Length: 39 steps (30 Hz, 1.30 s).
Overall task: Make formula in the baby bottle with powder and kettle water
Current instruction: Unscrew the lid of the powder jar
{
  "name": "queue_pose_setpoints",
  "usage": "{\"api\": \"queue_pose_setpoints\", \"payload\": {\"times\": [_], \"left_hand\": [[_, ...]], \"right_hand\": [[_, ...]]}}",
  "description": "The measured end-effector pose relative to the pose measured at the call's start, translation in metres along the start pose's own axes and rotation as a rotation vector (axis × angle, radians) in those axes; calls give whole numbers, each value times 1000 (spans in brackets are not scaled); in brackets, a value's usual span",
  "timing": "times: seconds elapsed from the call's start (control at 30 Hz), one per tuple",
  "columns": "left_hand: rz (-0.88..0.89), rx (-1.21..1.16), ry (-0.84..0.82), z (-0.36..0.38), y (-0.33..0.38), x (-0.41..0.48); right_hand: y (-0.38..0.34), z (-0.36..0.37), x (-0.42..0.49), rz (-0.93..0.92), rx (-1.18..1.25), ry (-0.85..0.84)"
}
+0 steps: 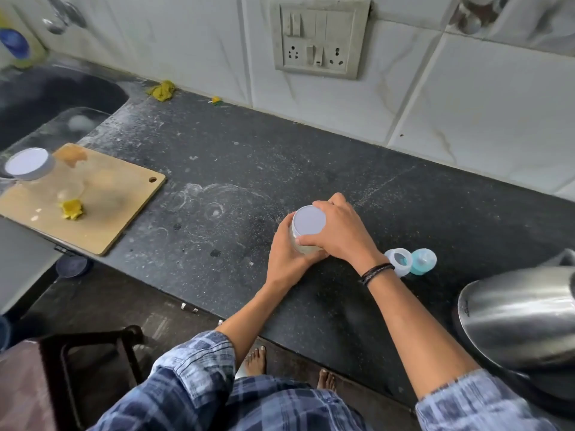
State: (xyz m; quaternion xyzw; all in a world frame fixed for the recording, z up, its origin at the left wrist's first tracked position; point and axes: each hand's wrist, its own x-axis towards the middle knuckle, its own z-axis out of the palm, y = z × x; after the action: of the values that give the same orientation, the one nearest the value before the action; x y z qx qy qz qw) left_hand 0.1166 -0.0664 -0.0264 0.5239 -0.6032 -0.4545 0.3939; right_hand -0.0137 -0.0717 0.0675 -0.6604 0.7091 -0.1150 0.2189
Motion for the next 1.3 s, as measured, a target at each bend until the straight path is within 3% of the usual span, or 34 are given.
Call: {"api": "queue_pose_setpoints", "payload": {"times": [0.33,1.3], "left_hand": [[4,161,20,-8,7,0],[93,175,13,-12,6,2]], "right_hand": [[12,-1,9,-80,52,-7],[21,-14,19,-230,68,-123]]}}
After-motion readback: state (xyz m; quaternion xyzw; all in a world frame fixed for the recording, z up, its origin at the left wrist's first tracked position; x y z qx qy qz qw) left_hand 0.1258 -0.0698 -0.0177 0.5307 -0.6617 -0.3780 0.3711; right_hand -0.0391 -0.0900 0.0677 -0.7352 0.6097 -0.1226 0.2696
